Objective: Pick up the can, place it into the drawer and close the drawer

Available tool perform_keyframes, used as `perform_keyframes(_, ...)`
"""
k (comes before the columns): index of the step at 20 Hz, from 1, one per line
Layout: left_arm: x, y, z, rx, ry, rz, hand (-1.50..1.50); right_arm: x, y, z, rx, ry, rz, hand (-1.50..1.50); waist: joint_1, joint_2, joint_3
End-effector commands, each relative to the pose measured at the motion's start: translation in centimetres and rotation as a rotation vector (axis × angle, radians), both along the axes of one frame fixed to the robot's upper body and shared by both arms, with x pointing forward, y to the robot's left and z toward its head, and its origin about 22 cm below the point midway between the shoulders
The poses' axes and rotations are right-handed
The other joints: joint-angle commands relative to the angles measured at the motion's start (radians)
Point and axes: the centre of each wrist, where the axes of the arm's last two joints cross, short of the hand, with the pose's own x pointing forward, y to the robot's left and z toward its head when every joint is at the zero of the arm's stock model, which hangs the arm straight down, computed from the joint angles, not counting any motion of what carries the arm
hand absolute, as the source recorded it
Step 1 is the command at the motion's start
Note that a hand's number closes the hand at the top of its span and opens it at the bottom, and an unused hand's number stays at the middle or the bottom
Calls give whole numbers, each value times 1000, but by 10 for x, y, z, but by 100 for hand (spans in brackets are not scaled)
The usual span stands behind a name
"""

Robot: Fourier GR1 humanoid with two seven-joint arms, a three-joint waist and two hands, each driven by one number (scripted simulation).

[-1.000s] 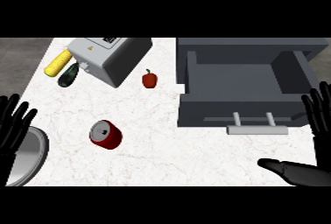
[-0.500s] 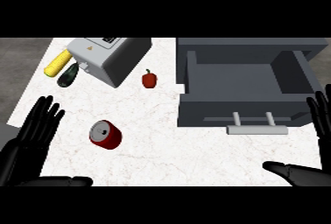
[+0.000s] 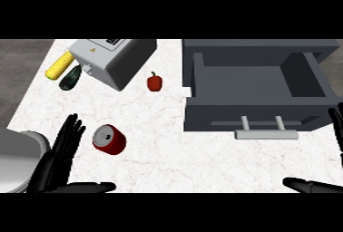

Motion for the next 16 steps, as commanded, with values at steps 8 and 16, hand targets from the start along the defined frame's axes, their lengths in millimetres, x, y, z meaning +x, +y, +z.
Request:
perform_keyframes(8,8,20,-61,9,39,74,-150,-4,-9,23,-15,-21,-16,-150,1,0,0)
perform_keyframes(16,13,5,-99,17,67,101,-150,-21,-5,21,0,-16,-17,-150,-1,0,0)
